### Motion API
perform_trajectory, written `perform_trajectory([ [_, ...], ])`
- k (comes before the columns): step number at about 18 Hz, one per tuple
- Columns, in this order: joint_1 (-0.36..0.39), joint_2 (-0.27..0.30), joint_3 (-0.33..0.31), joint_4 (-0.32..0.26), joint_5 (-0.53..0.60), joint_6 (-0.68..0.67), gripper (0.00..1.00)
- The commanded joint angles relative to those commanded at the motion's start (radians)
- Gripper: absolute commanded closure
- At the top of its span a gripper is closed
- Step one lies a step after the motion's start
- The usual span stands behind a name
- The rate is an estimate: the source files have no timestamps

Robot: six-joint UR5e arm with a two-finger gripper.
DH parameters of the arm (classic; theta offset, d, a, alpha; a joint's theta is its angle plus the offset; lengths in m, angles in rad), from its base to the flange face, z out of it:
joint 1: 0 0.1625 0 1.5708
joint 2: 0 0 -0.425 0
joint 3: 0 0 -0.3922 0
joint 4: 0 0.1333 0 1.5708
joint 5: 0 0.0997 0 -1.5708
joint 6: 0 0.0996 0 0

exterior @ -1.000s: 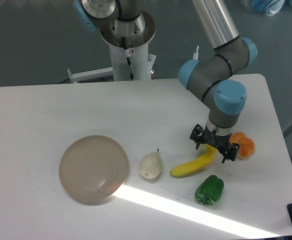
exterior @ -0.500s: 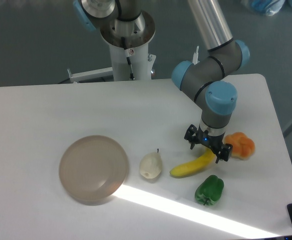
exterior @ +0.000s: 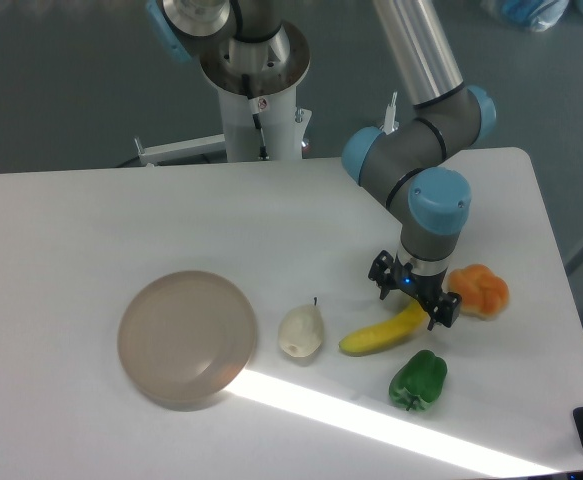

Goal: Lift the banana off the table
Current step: 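Lower the gripper onto the banana and close the fingers around it, then lift the grasped banana up off the table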

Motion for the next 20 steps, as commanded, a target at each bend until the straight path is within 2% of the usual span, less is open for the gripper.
perform_trajectory([
  [1,-0.002,-0.002,0.002,0.000,0.000,-0.003,0.00],
  [2,-0.002,-0.003,0.003,-0.002,0.000,-0.005,0.05],
  [4,-0.002,-0.006,0.005,-0.002,0.000,-0.006,0.18],
  [5,0.000,-0.006,0.006,-0.002,-0.002,-0.006,0.33],
  [6,-0.002,-0.006,0.009,-0.003,-0.002,-0.006,0.40],
  [10,0.000,-0.005,0.014,-0.005,-0.002,-0.011,0.62],
  [20,0.005,0.002,0.022,-0.006,-0.003,-0.008,0.78],
])
